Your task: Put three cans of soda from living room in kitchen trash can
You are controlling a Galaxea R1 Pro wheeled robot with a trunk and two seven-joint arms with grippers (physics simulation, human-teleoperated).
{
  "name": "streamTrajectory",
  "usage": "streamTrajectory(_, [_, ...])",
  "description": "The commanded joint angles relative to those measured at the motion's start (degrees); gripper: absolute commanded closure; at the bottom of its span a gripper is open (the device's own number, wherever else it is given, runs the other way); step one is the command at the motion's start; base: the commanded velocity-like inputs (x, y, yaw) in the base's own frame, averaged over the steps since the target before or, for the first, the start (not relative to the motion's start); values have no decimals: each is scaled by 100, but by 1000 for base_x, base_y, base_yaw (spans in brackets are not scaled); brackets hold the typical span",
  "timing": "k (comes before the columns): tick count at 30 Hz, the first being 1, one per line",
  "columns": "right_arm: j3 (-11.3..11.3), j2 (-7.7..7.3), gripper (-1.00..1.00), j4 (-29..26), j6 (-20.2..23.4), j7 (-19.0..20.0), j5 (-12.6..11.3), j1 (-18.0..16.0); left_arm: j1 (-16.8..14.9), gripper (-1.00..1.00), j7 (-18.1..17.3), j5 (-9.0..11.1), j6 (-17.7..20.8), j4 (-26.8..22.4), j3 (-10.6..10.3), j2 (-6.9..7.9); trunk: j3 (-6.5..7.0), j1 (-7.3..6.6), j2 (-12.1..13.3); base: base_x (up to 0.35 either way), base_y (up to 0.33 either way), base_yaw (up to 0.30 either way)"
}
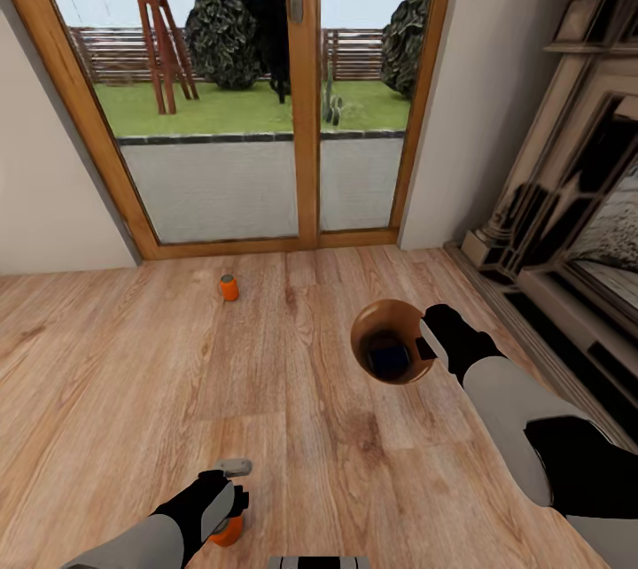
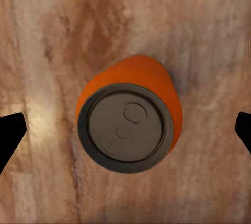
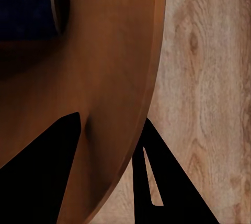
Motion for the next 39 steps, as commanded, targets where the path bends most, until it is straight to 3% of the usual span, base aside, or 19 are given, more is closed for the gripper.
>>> streamTrajectory(1, [-1, 0, 100, -5, -1, -2, 15, -3, 0, -100, -1, 0, 0, 1, 0, 1, 1, -1, -1, 0, 0, 0])
streamTrajectory(6, [11, 1, 100, -5, -1, -2, 15, -3, 0, -100, -1, 0, 0, 2, 0, 1, -66, 7, -5, 0, 0, 0])
streamTrajectory(39, [18, 36, 100, 4, -1, -2, 15, -3, 0, -100, -13, 8, 0, -9, 0, 6, -66, 7, -5, 0, 0, 0])
